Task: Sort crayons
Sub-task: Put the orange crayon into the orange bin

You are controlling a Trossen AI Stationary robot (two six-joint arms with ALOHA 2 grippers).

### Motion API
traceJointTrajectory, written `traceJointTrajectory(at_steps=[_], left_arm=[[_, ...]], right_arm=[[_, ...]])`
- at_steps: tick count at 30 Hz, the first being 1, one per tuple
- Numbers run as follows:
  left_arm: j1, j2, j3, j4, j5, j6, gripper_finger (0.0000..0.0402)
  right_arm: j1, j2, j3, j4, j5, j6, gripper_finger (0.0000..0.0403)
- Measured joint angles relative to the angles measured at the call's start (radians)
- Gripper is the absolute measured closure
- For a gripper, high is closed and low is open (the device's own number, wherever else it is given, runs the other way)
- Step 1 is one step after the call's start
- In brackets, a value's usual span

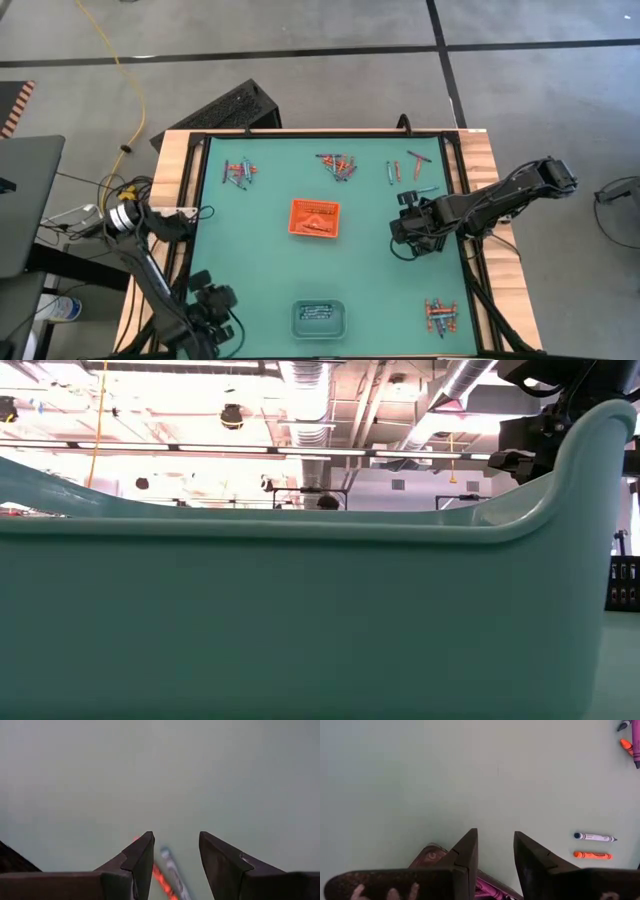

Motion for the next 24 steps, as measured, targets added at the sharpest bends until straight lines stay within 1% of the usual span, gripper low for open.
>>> traceJointTrajectory(at_steps=[5, 10, 15, 24], left_arm=[[-0.041, -0.117, -0.187, 0.164, 0.070, -0.169, 0.0255], [-0.071, -0.178, -0.302, 0.267, 0.092, -0.275, 0.0255], [-0.076, -0.180, -0.329, 0.295, 0.128, -0.289, 0.0256], [-0.076, -0.180, -0.329, 0.306, 0.128, -0.292, 0.0256]], right_arm=[[0.000, 0.000, 0.000, 0.000, 0.000, 0.004, 0.0285], [0.000, 0.000, 0.000, 0.000, 0.000, 0.007, 0.0285], [0.000, 0.000, 0.000, 0.000, 0.000, 0.007, 0.0285], [0.000, 0.000, 0.000, 0.001, 0.000, 0.015, 0.0285]])
